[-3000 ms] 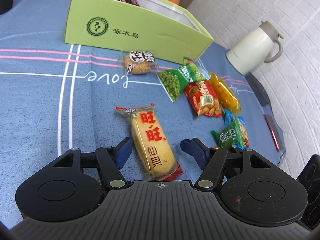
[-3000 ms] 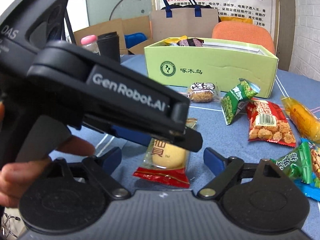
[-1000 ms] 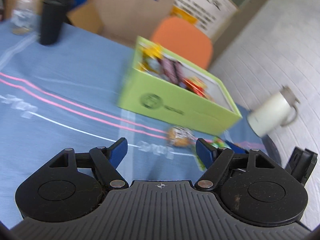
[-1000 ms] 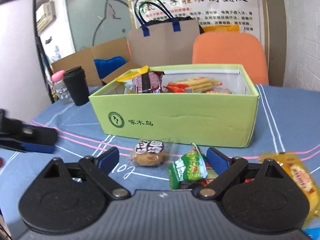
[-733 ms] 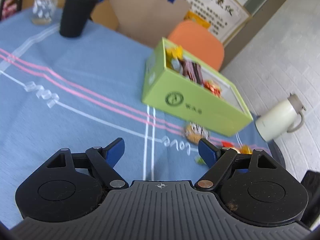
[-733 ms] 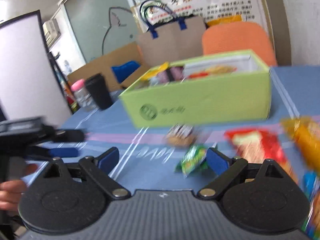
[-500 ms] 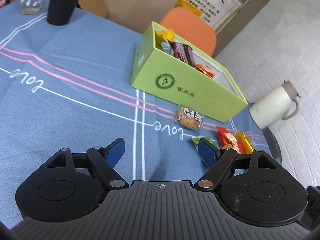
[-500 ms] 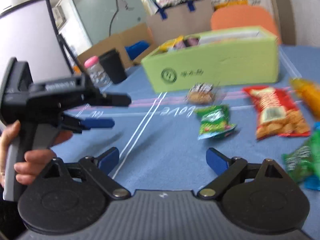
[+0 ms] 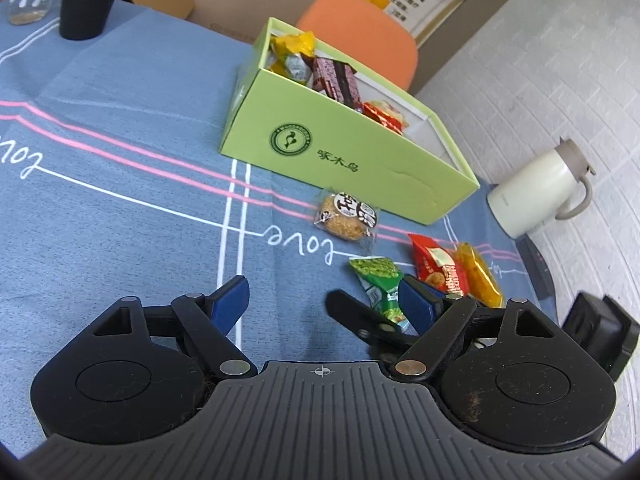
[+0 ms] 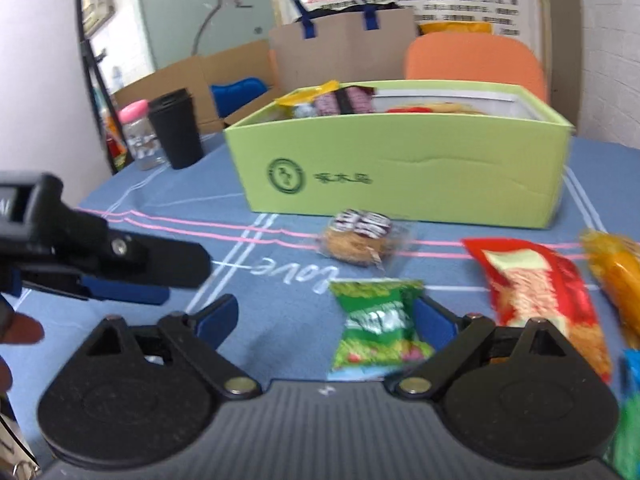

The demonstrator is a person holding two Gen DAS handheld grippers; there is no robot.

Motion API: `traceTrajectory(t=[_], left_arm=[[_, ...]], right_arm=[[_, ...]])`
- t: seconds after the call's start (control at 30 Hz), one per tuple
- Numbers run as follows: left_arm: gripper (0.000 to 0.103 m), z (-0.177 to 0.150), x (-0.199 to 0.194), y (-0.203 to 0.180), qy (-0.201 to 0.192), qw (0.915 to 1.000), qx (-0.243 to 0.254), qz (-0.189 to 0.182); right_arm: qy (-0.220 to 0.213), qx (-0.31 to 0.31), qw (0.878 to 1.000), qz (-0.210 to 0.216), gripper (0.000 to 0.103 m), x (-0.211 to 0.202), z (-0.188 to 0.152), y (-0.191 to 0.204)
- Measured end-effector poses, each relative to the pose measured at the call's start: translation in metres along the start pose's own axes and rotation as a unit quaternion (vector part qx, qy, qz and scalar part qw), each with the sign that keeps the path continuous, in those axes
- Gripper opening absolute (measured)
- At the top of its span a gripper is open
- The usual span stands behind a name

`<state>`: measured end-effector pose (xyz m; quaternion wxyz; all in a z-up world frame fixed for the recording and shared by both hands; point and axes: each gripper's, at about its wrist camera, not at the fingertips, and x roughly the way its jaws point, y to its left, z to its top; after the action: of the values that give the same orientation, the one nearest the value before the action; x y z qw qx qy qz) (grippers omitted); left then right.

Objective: Organize snacks
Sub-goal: 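Move the left gripper down to the green pea snack bag, then close the left gripper on the green pea snack bag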

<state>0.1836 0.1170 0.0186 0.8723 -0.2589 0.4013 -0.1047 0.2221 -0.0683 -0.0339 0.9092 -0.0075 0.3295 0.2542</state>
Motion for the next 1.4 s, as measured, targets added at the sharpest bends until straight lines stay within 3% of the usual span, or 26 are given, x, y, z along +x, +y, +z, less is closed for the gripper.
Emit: traceTrajectory(t=[0.33, 0.47, 0.57, 0.73, 0.8, 0.87, 1.03, 1.1, 1.27, 1.4], left_arm=[[0.069, -0.004, 0.002, 0.008, 0.006, 1.0, -0.005, 0.006], [0.069, -0.002, 0.022, -0.008, 0.03, 0.9994, 0.01, -0.014], [0.067, 0.007, 0.043, -0.023, 0.058, 0.9974, 0.036, -0.024], [0.055, 0.016, 0.067, -0.041, 0.093, 0.9918, 0.084, -0.024], [0.041, 0.018, 0.072, -0.044, 0.105, 0.9897, 0.094, -0.025], [0.034, 0.02, 0.078, -0.047, 0.125, 0.9848, 0.116, -0.031], [0.022, 0.013, 0.078, -0.049, 0.135, 0.9823, 0.13, -0.011], [0.015, 0.006, 0.073, -0.045, 0.139, 0.9824, 0.123, -0.021], [0.016, -0.016, 0.051, -0.042, 0.124, 0.9846, 0.121, -0.02], [0.018, -0.026, 0.045, -0.046, 0.124, 0.9844, 0.123, -0.023]], right_arm=[[-0.005, -0.001, 1.0, 0.031, 0.093, -0.024, -0.021, 0.022], [-0.016, 0.005, 1.0, -0.011, 0.093, -0.031, -0.021, 0.017], [-0.012, 0.022, 1.0, -0.012, 0.093, -0.035, -0.023, 0.011], [-0.003, 0.017, 1.0, 0.008, 0.093, -0.028, -0.021, 0.009], [0.008, 0.009, 1.0, 0.022, 0.093, -0.019, -0.017, 0.007], [0.018, -0.003, 0.999, 0.038, 0.094, -0.01, -0.014, 0.007], [0.021, -0.032, 0.998, 0.04, 0.093, -0.009, -0.011, 0.016], [0.016, -0.032, 0.998, 0.045, 0.093, -0.016, -0.016, 0.019], [0.01, -0.04, 0.998, 0.056, 0.093, -0.032, -0.031, 0.029], [0.01, -0.04, 0.998, 0.039, 0.093, -0.041, -0.037, 0.031]])
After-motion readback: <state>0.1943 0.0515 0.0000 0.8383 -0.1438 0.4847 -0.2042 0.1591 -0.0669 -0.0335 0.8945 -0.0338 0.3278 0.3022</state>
